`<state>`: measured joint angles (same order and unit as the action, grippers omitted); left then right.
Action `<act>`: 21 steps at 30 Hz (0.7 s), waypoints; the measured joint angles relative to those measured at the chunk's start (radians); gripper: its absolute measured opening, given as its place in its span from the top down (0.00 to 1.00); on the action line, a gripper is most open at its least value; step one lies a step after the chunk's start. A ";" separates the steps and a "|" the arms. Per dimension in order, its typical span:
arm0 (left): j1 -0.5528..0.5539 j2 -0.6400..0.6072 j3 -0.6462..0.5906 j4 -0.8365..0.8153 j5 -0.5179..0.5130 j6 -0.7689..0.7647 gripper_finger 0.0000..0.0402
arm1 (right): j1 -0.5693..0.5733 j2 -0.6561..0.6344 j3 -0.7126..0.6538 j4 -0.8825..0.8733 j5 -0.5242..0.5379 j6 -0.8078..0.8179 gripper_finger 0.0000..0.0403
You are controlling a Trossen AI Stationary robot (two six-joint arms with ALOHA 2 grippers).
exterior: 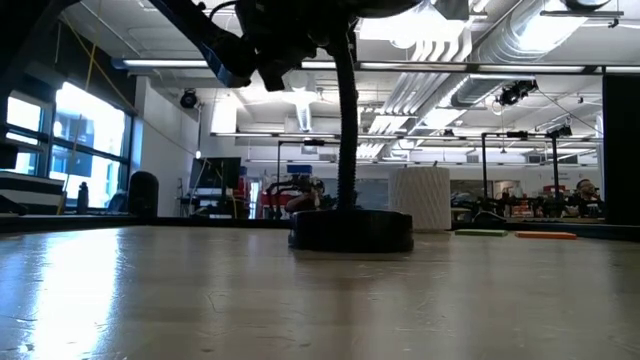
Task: Screw lightbulb
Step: Insert the lightbulb into the desk lamp
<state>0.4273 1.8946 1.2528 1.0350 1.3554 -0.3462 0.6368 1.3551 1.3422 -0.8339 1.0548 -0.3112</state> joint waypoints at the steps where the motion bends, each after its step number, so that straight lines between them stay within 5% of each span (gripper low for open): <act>1: 0.000 0.000 0.000 0.001 0.000 0.000 0.34 | 0.013 -0.003 0.001 -0.006 0.039 0.017 0.35; 8: -0.001 0.000 0.000 0.002 0.004 -0.005 0.34 | 0.046 0.018 0.001 0.037 0.028 -0.005 0.35; 21: -0.001 0.000 0.001 -0.002 -0.013 -0.010 0.34 | -0.088 0.188 0.001 0.435 0.142 -0.659 0.35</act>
<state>0.4263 1.8942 1.2533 1.0333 1.3426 -0.3559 0.5492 1.5434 1.3434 -0.3992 1.1971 -0.9706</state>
